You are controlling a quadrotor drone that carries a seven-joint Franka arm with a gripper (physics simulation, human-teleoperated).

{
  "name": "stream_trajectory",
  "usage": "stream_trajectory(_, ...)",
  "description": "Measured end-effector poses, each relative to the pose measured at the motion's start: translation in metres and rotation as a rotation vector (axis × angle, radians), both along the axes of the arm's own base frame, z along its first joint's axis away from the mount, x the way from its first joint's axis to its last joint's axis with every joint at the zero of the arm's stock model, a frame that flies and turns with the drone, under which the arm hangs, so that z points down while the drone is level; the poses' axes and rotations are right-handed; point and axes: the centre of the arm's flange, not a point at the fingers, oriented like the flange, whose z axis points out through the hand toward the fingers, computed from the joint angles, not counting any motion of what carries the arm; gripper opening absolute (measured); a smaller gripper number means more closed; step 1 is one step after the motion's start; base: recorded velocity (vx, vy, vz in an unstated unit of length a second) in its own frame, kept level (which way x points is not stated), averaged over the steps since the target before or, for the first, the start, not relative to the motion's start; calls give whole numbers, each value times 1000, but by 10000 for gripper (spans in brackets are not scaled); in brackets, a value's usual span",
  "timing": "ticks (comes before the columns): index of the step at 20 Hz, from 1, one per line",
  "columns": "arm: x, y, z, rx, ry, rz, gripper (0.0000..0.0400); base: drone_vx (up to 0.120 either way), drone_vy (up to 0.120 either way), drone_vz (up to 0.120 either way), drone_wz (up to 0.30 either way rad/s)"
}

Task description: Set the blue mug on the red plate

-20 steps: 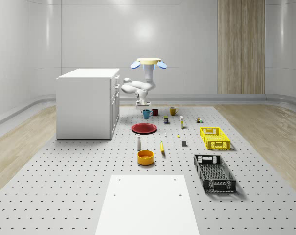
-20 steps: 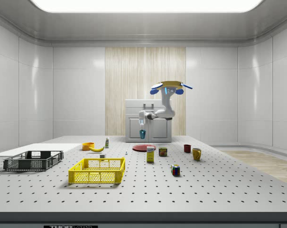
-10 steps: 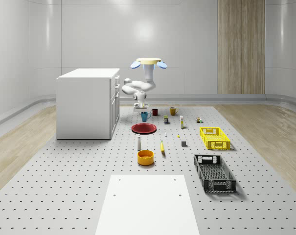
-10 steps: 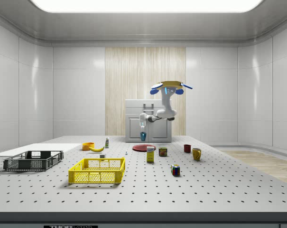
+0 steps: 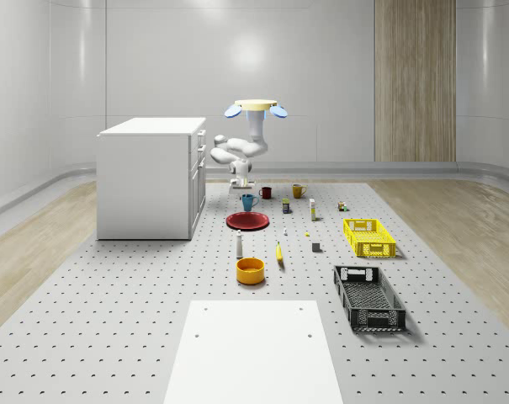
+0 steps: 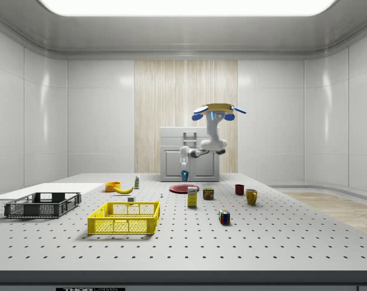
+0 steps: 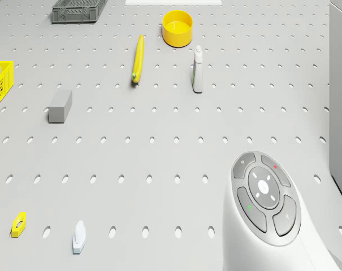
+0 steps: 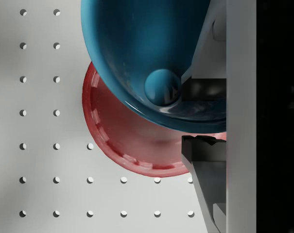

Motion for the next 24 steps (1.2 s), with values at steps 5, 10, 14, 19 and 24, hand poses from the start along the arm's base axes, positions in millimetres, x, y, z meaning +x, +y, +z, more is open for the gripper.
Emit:
stream_trajectory(5,-1,0,18,0,0,1,100,0,0,0,0)
stream_trajectory(10,-2,0,37,0,0,1,100,0,0,0,0)
stream_trajectory(14,-2,0,49,0,0,1,100,0,0,0,0)
stream_trajectory(19,-2,0,54,0,0,1,289,0,0,0,0)
stream_trajectory(24,-2,0,40,0,0,1,368,0,0,0,0)
